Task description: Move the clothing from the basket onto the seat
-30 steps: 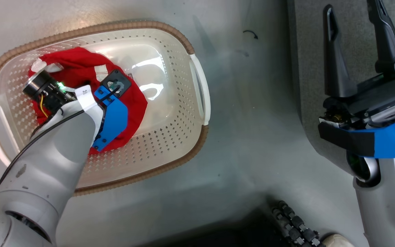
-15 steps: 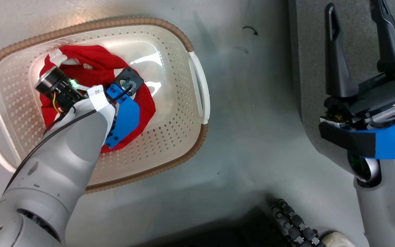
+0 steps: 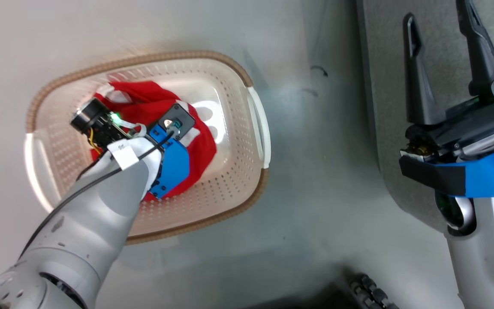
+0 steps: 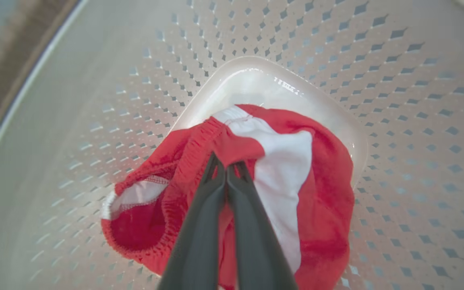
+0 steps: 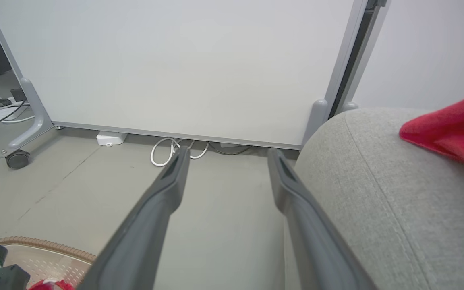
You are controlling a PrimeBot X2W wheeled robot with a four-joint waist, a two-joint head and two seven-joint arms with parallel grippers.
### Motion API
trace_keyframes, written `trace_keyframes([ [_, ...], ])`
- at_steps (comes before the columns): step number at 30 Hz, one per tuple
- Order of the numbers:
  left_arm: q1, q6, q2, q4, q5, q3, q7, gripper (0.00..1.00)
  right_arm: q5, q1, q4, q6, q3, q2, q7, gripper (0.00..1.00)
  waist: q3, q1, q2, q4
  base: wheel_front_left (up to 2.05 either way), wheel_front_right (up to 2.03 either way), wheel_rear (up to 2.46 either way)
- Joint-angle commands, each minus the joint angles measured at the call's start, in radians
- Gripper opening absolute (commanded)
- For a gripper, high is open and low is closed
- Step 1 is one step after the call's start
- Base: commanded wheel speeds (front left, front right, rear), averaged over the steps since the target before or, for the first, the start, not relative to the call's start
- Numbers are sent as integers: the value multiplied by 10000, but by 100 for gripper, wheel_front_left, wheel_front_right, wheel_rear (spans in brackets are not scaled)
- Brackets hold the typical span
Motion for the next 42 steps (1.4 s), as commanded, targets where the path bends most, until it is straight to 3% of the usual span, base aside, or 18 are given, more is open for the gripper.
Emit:
trace_keyframes([
  [1,94,-2,-53,1,-73,30,-188,0,-47,150,62,5,-27,-71,-34,100,-449,0,0,197,0,0,0],
  [13,1024,127,-481,-8,-822,454,-1631,0,-113,1031,602,5,-140,-122,-36,100,-2759,0,0,655,0,0,0],
  [21,1657,342,-577,-527,-1313,879,-2005,0,-155,1745,1090,5,-225,11,-34,100,-4438,0,0,860,0,0,0],
  [32,2791,970,87,-3321,-1362,2255,-2014,0,-274,2772,1535,5,-370,248,-34,100,-6386,0,0,989,0,0,0],
  [42,3358,1073,347,-5141,-951,3261,-2014,0,-315,3374,1804,5,-356,460,-34,100,-7562,0,0,902,0,0,0],
])
